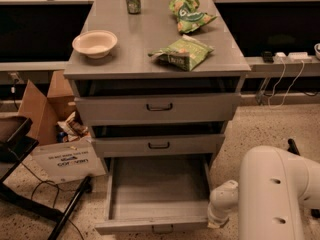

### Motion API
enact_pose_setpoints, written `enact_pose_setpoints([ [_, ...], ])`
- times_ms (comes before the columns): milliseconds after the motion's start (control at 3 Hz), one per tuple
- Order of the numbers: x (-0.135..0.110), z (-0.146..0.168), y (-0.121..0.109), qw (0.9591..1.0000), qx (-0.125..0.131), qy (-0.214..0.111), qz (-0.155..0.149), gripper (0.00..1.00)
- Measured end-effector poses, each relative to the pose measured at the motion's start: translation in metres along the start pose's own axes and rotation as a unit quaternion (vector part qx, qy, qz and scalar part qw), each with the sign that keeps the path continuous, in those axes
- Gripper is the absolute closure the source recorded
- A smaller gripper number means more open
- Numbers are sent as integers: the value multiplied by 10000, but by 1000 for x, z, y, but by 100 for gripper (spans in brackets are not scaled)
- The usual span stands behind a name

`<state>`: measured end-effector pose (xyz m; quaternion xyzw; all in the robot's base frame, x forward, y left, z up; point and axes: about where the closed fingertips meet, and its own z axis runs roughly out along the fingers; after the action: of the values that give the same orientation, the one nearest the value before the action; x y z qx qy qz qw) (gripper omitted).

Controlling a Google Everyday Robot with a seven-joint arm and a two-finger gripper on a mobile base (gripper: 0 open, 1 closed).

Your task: Open bottom drawer

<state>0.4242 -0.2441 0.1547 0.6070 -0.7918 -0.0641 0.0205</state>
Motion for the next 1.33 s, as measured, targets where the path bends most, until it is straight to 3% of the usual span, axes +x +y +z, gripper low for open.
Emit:
enact_pose_setpoints([
  [333, 0, 0, -1, 10000, 0, 0, 0, 94],
  [667, 14, 2, 17, 9997, -81, 24, 234, 100],
  [1333, 19, 8, 35, 9990, -165, 55, 422, 100],
])
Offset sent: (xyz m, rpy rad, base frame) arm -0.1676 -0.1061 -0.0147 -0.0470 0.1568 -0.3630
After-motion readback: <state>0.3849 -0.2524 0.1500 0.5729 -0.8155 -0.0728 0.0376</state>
